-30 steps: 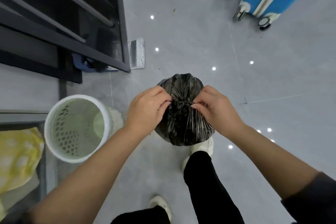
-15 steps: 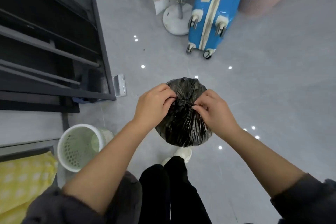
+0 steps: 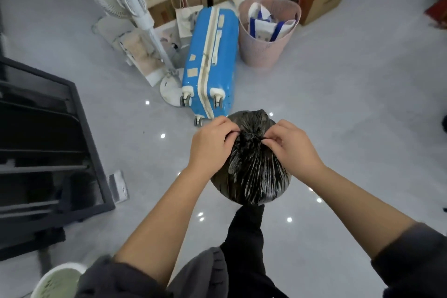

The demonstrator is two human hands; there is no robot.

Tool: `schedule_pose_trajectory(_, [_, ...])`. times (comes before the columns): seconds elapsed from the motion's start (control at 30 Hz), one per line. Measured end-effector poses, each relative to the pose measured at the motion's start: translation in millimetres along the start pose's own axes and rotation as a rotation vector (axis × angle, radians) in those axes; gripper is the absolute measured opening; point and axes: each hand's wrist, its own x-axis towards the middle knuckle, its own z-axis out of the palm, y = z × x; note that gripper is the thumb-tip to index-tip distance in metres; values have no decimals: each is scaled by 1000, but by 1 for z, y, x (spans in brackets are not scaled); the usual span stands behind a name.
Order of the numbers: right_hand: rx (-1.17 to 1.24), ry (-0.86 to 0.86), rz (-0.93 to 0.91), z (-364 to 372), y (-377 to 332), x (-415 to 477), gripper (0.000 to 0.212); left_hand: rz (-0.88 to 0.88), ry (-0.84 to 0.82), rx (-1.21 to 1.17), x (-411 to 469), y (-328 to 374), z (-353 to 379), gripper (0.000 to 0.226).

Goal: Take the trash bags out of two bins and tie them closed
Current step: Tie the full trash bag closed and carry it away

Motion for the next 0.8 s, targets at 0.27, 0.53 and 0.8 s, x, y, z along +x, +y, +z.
schedule_pose_trajectory(0.27, [-41,135,99,-149,114,83,4,176,-59,-49,175,121,64,12])
schedule_pose_trajectory(0.53, [-41,255,83,-265,244,154,5,239,26,-2,309,226,151,11])
schedule_pose_trajectory(0.8, [-103,142,-28,-382,371,218,7,238,25,31,432,331,229,11])
